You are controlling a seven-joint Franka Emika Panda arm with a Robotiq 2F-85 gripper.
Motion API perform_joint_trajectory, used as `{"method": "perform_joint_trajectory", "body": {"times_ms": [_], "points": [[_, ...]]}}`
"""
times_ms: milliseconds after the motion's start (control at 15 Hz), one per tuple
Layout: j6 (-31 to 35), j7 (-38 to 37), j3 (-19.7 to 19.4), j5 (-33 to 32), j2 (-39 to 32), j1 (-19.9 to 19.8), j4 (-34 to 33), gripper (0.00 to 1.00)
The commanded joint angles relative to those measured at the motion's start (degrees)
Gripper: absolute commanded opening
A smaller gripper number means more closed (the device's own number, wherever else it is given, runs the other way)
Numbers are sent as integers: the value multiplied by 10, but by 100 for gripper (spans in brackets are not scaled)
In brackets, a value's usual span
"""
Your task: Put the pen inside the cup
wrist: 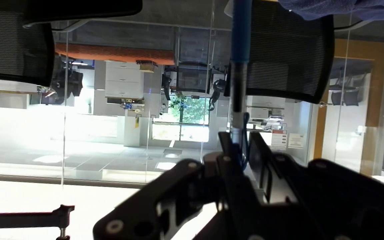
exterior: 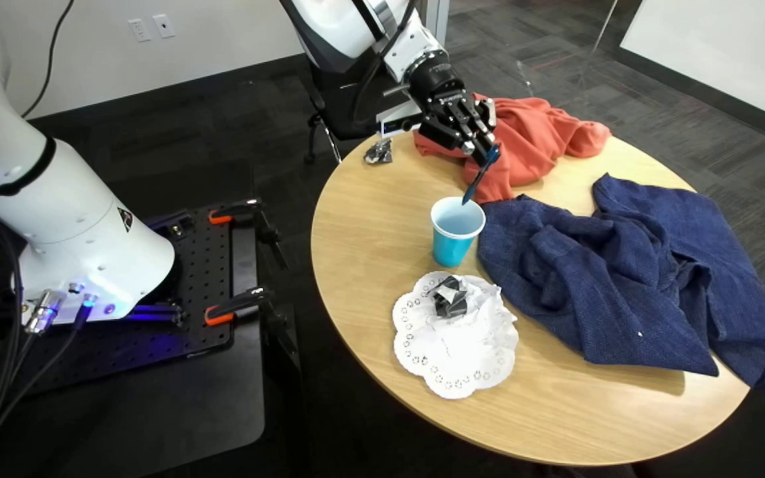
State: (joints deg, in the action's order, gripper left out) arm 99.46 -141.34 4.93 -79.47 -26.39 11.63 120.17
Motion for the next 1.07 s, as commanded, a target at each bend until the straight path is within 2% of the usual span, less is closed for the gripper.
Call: {"method": "perform_joint_trajectory", "body": {"times_ms": [0, 267, 1000], "points": [[-10, -32, 7, -45, -10, -2, -4, 4], [11, -39, 14, -75, -14, -10, 2, 4], [44, -32, 21, -74, -51, -22, -5, 4]]}}
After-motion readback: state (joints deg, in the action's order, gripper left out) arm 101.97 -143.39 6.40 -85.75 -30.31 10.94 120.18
